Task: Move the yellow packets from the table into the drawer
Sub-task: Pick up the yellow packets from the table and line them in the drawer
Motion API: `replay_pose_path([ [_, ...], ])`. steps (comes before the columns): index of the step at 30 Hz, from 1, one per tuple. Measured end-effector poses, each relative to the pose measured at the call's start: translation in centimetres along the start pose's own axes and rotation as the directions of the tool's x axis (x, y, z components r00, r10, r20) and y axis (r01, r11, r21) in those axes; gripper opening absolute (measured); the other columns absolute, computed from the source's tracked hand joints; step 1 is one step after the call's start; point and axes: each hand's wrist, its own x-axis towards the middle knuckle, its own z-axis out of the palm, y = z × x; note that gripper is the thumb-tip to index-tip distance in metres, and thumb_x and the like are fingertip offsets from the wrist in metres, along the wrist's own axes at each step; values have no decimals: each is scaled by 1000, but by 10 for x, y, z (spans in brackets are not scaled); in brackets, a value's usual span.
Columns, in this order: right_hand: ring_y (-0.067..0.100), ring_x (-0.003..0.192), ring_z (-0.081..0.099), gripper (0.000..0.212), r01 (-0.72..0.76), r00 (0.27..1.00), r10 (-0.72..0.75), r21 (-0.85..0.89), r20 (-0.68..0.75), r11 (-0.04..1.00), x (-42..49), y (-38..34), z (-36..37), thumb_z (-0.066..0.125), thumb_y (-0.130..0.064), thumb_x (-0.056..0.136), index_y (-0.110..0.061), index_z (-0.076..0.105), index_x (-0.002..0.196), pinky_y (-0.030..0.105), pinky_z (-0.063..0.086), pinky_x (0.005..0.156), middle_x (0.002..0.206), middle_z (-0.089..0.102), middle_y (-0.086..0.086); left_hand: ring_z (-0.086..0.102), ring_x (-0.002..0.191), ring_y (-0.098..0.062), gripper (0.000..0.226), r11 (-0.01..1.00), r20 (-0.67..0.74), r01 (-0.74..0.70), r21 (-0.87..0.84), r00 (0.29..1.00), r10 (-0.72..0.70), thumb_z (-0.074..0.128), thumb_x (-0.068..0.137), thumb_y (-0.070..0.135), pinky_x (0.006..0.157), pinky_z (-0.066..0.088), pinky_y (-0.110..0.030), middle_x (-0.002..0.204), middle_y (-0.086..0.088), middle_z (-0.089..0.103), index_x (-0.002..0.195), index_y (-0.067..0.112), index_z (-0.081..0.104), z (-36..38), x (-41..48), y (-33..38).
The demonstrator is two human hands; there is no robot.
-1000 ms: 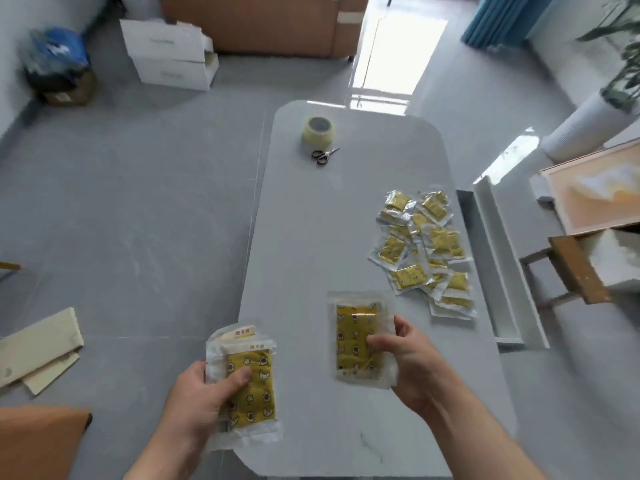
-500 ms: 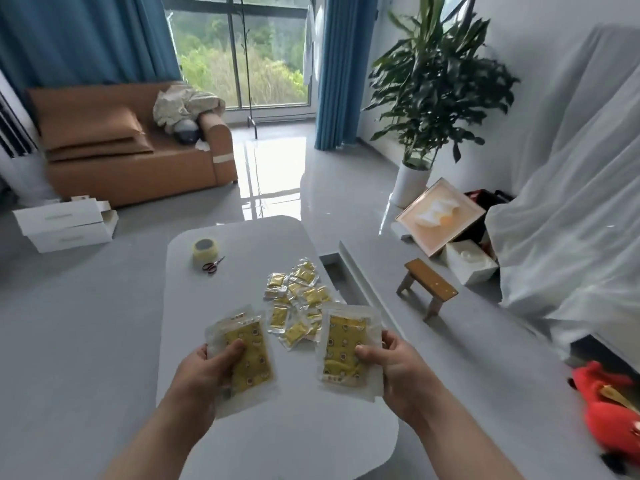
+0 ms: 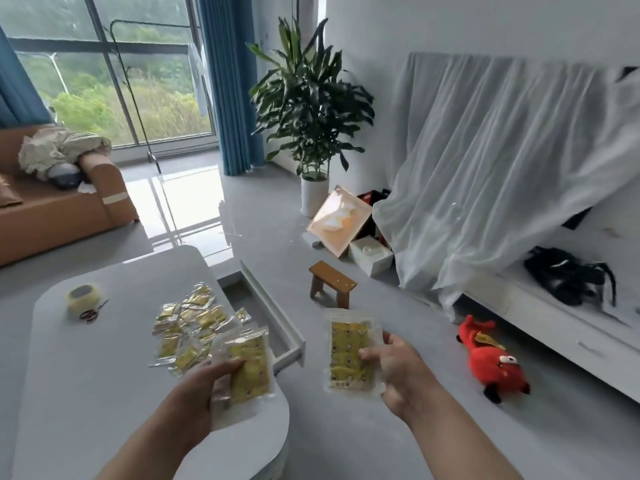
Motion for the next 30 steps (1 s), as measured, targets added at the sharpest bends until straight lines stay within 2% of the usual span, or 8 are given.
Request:
replay_pose_path([
  [4, 42, 94, 68, 42, -18, 999, 19, 24, -38, 1000, 37, -22, -32, 48, 21, 83, 0, 56, 119, 57, 57, 72, 100, 72, 25, 68, 50, -27, 8, 998, 3, -34, 51, 999, 34, 59, 86, -2, 47, 58, -40, 67, -17, 70, 92, 0, 63, 38, 36, 0],
  [9, 43, 92, 68, 40, -66, 994, 64, -22, -85, 998, 121, -58, -51, 50, 22, 82, 2, 56, 117, 61, 55, 75, 100, 70, 27, 69, 56, -31, 25, 1000, -34, -8, 28, 999, 9, 65, 75, -1, 52, 59, -43, 77, -23, 70, 100, -5, 63, 70, 112, 3],
  [11, 42, 87, 68, 36, -94, 993, 91, -45, -72, 995, 158, -77, -52, 50, 22, 82, 4, 57, 113, 57, 56, 71, 97, 71, 27, 69, 56, -33, 26, 1000, -66, 3, 12, 998, -3, 65, 75, -4, 50, 58, -43, 77, -25, 70, 100, -9, 63, 82, 148, 7],
  [13, 42, 86, 68, 35, -124, 991, 119, -81, -58, 989, 195, -99, -50, 50, 21, 83, 4, 57, 113, 56, 56, 69, 98, 70, 28, 69, 53, -32, 16, 1000, -111, 17, -9, 994, -18, 62, 81, -7, 48, 58, -41, 71, -24, 70, 97, -9, 63, 93, 183, 15],
  [15, 43, 87, 69, 34, -145, 989, 139, -130, -50, 981, 228, -120, -46, 50, 20, 85, 3, 58, 114, 55, 57, 69, 100, 71, 27, 68, 53, -31, 13, 1000, -170, 28, -13, 985, -30, 62, 83, -4, 53, 56, -39, 67, -20, 70, 96, -6, 63, 104, 210, 26],
  [18, 43, 91, 69, 34, -150, 988, 151, -185, -12, 971, 273, -150, -37, 50, 18, 86, 1, 59, 114, 56, 57, 72, 99, 72, 24, 66, 65, -33, 17, 999, -224, 30, -32, 974, -36, 64, 81, -2, 62, 53, -39, 70, -20, 70, 98, -7, 64, 119, 245, 47],
  [23, 42, 89, 70, 32, -185, 977, 202, -214, 62, 959, 338, -194, -27, 48, 18, 87, -1, 61, 110, 54, 58, 69, 98, 73, 24, 65, 73, -36, 19, 999, -293, 21, -43, 956, -33, 67, 79, -2, 65, 54, -43, 73, -21, 71, 97, -7, 64, 147, 294, 73],
  [30, 41, 87, 68, 34, -239, 942, 303, -347, 143, 907, 453, -254, -27, 48, 18, 87, -3, 58, 112, 48, 57, 62, 99, 70, 24, 66, 70, -35, 20, 991, -448, -32, -128, 893, -29, 67, 77, -9, 45, 54, -31, 77, -24, 71, 96, -14, 65, 211, 364, 77],
])
